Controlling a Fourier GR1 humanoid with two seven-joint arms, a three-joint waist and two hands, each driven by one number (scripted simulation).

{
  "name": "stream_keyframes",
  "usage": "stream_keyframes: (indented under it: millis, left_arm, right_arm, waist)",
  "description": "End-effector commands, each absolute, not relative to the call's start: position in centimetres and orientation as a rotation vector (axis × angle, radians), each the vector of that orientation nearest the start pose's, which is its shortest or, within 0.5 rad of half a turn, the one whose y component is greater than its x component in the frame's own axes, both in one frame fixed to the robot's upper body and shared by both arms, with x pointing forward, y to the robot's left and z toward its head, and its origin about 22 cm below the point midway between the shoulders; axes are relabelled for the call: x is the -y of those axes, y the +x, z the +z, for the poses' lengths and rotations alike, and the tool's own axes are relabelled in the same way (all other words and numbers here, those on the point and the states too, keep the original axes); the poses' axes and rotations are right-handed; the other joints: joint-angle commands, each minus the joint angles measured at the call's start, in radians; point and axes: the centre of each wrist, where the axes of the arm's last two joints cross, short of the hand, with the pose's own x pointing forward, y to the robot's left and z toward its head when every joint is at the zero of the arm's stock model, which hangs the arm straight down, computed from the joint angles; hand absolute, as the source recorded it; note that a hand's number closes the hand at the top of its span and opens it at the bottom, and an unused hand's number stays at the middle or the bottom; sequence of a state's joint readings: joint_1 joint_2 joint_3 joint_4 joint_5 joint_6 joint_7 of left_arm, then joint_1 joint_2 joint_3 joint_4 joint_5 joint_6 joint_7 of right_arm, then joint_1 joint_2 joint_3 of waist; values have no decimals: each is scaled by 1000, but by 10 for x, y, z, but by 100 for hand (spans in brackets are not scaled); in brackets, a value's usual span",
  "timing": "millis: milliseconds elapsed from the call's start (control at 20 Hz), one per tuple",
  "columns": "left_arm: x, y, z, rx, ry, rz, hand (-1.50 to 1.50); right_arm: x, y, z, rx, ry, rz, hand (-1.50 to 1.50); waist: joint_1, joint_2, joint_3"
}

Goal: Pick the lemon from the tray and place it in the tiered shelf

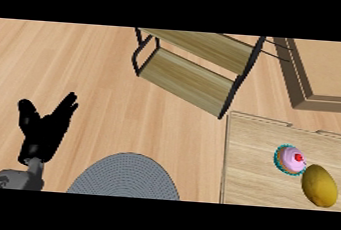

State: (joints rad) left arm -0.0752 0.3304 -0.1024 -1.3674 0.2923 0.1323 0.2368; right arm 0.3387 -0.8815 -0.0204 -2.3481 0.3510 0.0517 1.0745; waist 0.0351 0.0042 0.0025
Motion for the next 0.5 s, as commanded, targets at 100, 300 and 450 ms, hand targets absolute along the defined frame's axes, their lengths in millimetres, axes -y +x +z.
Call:
stream_keyframes:
  millis: [100,300,450]
  left_arm:
    - [-285,245,-21,1121,76,6,0]
    - [-289,248,-25,1107,87,33,0]
    - [-289,237,-33,1114,84,25,0]
  right_arm:
    - [273,156,159,682,-1221,611,-150]
    - [267,161,147,670,-1249,589,-150]
    - [257,162,136,668,-1273,573,-150]
  waist:
    - [0,1,-4]
    - [-24,-2,-4]
    - [-25,-4,-4]
